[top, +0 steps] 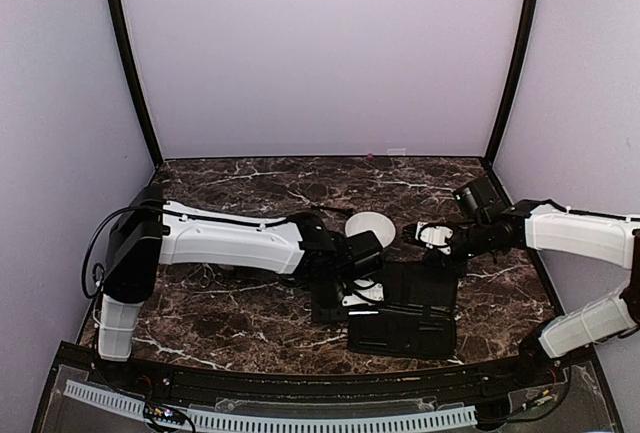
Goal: Sort the hair-cutting tools
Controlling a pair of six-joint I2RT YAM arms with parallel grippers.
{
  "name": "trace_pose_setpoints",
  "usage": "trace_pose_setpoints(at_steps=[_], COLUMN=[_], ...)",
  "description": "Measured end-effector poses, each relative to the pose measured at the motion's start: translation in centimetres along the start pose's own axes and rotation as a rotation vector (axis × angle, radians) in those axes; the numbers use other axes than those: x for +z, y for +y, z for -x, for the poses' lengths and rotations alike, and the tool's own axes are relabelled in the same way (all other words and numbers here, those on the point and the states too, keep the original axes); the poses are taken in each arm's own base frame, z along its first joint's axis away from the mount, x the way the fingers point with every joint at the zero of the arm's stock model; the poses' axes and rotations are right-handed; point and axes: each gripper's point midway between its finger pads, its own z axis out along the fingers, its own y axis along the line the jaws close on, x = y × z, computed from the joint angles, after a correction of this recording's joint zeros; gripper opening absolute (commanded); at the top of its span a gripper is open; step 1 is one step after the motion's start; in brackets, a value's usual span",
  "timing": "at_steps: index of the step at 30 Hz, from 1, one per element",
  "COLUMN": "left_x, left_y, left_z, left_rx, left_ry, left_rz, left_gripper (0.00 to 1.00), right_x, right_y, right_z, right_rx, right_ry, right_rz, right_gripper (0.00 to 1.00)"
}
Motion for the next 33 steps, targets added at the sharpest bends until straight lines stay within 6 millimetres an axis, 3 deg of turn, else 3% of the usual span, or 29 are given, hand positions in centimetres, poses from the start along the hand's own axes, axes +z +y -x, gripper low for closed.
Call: trace_pose_setpoints(at_steps=[7,33], left_x=[1.5,2.0], left_y=[-1.1,-2.3], left_z=[-0.5,4.8], left_rx=[0.033,0.106], left_ry=[0.054,0.017], left_rz=[-0.018,-0.054], left_gripper=[0.0,0.0], right_x=[0.1,0.2], right_y=[0.2,0.1], right_z=[0.0,0.1], right_rx=[-0.003,-0.015], right_ry=[0.002,0.001], right_rz=[0.002,-0.01], right_gripper=[0.04,0.04])
